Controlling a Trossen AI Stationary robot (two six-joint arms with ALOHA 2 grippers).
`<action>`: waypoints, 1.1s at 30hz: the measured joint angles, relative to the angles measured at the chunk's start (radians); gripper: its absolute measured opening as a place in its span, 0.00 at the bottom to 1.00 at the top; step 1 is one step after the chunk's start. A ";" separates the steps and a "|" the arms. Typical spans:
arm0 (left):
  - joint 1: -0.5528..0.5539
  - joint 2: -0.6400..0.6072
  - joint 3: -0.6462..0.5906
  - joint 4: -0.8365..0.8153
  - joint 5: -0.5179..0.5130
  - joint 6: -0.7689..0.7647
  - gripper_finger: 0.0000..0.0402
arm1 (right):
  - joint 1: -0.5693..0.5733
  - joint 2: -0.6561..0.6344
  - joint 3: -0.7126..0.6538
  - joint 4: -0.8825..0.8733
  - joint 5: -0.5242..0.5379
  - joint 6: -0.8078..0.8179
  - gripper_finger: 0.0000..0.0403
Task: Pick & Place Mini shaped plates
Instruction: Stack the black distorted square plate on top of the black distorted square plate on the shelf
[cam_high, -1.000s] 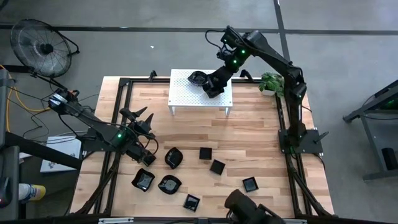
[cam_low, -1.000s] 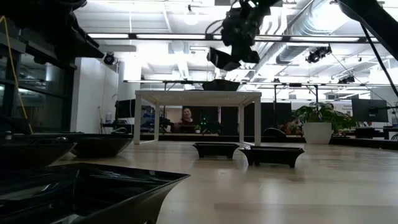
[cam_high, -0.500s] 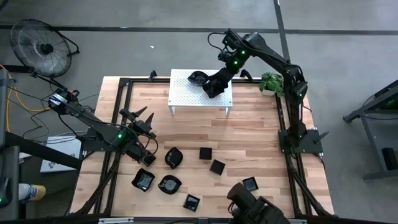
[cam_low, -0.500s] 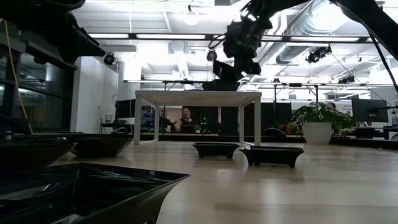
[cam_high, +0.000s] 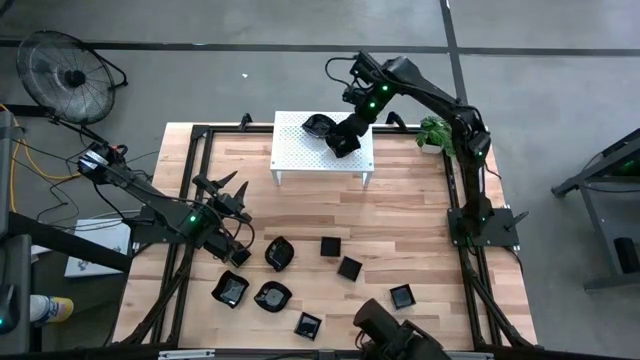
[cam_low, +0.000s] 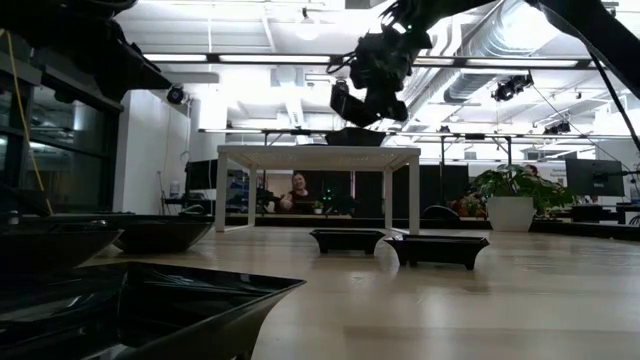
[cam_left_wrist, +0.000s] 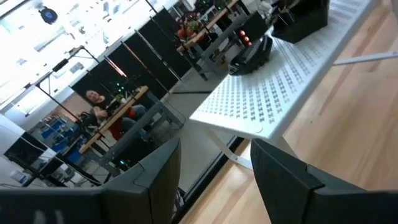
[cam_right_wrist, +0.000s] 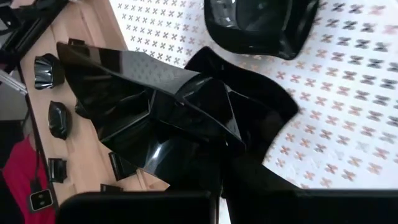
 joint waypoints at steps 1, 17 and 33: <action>0.000 0.000 0.000 0.000 -0.010 0.000 0.47 | 0.005 0.011 0.005 0.002 0.003 0.003 0.00; 0.000 0.000 0.000 -0.001 -0.005 0.001 0.47 | -0.001 0.044 0.078 -0.079 0.064 -0.018 0.00; 0.000 0.000 0.000 -0.001 0.011 0.003 0.47 | 0.011 0.043 0.059 -0.070 0.143 -0.013 0.00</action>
